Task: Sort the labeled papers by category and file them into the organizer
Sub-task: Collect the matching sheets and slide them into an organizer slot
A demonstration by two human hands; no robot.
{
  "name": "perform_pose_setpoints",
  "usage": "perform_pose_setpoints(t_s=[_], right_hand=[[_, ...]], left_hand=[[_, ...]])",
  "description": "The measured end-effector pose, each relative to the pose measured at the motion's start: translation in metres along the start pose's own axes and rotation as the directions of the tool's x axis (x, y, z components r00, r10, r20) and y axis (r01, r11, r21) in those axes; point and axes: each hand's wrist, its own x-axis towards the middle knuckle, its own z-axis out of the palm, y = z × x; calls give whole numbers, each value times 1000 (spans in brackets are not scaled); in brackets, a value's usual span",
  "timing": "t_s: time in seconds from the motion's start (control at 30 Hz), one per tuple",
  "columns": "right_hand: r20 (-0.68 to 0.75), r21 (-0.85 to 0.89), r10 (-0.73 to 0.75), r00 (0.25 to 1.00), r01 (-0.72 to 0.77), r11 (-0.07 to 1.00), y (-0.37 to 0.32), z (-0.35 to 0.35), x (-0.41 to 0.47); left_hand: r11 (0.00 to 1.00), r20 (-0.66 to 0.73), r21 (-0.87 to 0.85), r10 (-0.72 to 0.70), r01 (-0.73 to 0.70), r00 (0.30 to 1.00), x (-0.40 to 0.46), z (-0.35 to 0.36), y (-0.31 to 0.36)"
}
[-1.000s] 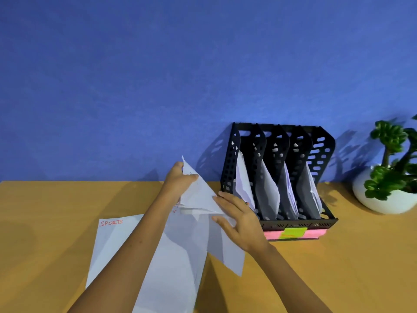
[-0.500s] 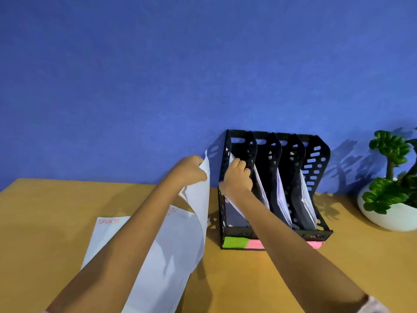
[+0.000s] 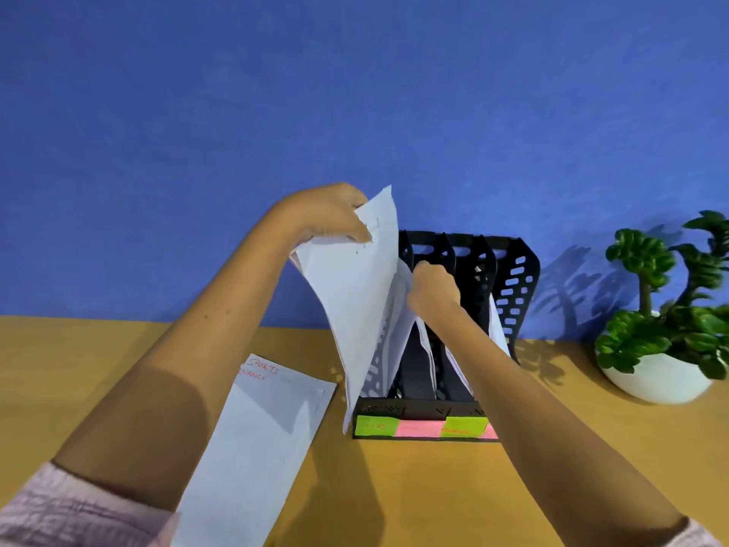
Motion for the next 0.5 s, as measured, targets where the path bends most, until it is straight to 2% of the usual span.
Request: perform_pose_setpoints(t_s=[0.13,0.27,0.4,0.5], right_hand=[[-1,31,-23,1000,23,999,10,2,-3],[-25,73,-28,999,30,997,16,5,-5],[-58,106,-68,996,74,992,17,9,-6],[-76,162,-82,994,94,982,17,14,-8]], left_hand=[[995,-93,-96,25,-34,995,15,2,4],[981,-210,-191,-13,-28,978,39,26,-4],[990,-289,-141,-67,26,955,60,66,-17],[996,-278,-46,-89,79,956,70,99,-27]])
